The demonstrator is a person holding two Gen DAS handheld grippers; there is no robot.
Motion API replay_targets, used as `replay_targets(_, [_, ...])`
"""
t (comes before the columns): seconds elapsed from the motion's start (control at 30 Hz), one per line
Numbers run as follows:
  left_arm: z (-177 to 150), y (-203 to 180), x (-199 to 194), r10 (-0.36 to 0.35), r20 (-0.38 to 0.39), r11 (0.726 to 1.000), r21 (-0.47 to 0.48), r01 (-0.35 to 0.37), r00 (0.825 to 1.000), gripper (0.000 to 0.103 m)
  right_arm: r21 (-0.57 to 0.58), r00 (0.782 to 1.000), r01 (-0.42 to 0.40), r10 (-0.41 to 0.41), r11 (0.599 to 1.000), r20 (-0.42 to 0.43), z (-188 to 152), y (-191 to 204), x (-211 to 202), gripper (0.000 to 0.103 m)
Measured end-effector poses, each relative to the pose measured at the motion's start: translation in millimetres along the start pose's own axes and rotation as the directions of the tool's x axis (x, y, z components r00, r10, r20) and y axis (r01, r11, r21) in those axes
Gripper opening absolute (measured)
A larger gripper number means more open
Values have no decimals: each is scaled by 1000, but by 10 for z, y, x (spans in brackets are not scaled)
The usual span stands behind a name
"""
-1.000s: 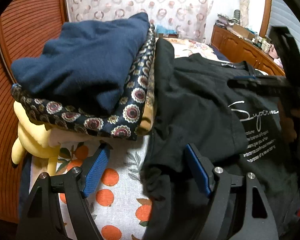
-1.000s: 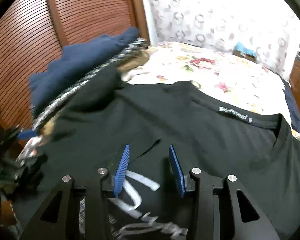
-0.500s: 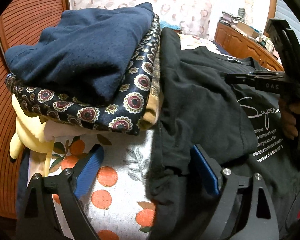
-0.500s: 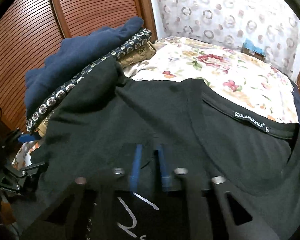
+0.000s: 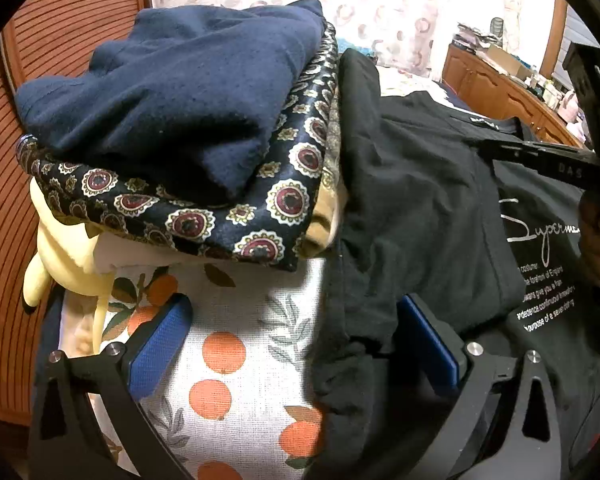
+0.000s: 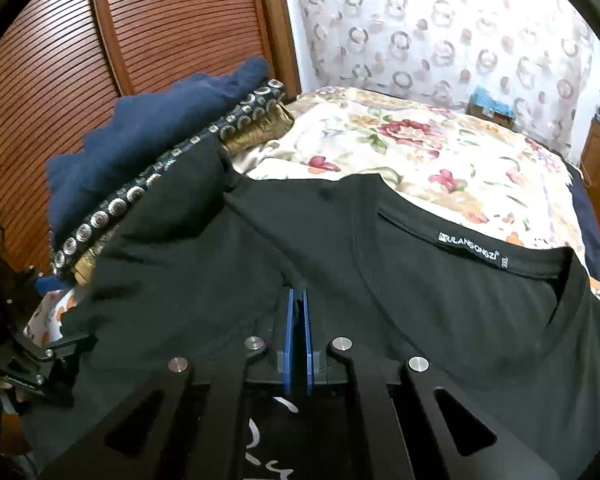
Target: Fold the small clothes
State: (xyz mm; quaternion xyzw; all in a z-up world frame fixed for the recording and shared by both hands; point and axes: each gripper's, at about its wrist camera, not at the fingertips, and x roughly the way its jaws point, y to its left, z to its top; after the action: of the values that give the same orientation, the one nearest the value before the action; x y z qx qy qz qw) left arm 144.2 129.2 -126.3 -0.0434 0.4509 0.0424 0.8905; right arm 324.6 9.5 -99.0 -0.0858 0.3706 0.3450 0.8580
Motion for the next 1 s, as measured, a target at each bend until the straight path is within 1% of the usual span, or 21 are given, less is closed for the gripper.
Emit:
replay_targets(0.07, [0, 5, 0, 0, 0, 1000, -1, 0, 1000, 103, 2, 1000, 6, -6, 1000, -4, -6, -8, -4, 7])
replay_targets(0.1, [0, 3, 0, 1, 0, 1000, -1, -1, 1000, 103, 1, 1000, 12, -12, 1000, -6, 2, -5, -10, 13])
replay_targets(0.13, [0, 3, 1, 1, 0, 1000, -2, -1, 1000, 103, -1, 1000, 22, -22, 1000, -8, 1, -8, -16, 24])
replay_targets(0.17, [-1, 5, 1, 1, 0, 1000, -2, -1, 1000, 103, -4, 1000, 30, -30, 1000, -9, -12, -13, -30, 30])
replay_targets(0.2, [-1, 2, 0, 1, 0, 1000, -1, -1, 1000, 103, -8, 999, 41, -41, 999, -12, -24, -12, -44, 41])
replay_targets(0.23, [-1, 2, -1, 1, 0, 1000, -1, -1, 1000, 103, -11, 998, 55, -56, 998, -17, -44, -24, -59, 45])
replay_targets(0.27, [-1, 4, -1, 1, 0, 1000, -1, -1, 1000, 103, -15, 997, 76, -77, 997, -25, -76, -36, -70, 46])
replay_targets(0.37, [-2, 2, -3, 1, 0, 1000, -1, -1, 1000, 103, -16, 993, 106, -107, 994, -53, -157, -93, -83, 47])
replay_targets(0.4, [-3, 0, -2, 1, 0, 1000, -2, -1, 1000, 103, -18, 993, 109, -110, 994, -45, -176, -101, -110, 51])
replay_targets(0.47, [-3, 0, -3, 1, 0, 1000, -2, -1, 1000, 103, -15, 993, 115, -115, 993, -41, -214, -123, -145, 53])
replay_targets(0.5, [-4, 1, -3, 1, 0, 1000, -2, -1, 1000, 103, -16, 993, 114, -114, 993, -38, -226, -126, -157, 56])
replay_targets(0.53, [-4, -3, -4, 1, 0, 1000, -2, -1, 1000, 103, -22, 993, 109, -109, 994, -33, -231, -119, -157, 62])
replay_targets(0.57, [-4, -2, -4, 2, 0, 1000, -1, -2, 1000, 103, -30, 994, 102, -103, 994, -34, -233, -102, -152, 64])
replay_targets(0.63, [3, 0, 0, 2, 0, 1000, 0, -2, 1000, 103, -57, 993, 112, -114, 992, -43, -233, -46, -135, 72])
replay_targets(0.7, [3, 1, -19, 10, 7, 1000, 6, -10, 1000, 103, -91, 990, 124, -129, 988, -53, -227, 8, -97, 76])
replay_targets(0.8, [12, -36, -125, 19, 48, 1000, 18, -20, 999, 103, -96, 989, 130, -135, 987, -52, -234, 1, -100, 76])
replay_targets(0.87, [35, -39, -235, 13, 91, 1000, 9, -13, 996, 103, -94, 990, 127, -133, 987, -53, -245, -16, -111, 76])
replay_targets(0.93, [67, -63, -340, -5, 128, 1000, 5, 4, 992, 103, -95, 989, 131, -136, 987, -53, -252, -15, -125, 76])
replay_targets(1.0, [109, -138, -456, -18, 178, 1000, 17, 15, 984, 103, -89, 989, 135, -141, 987, -54, -262, -29, -142, 76])
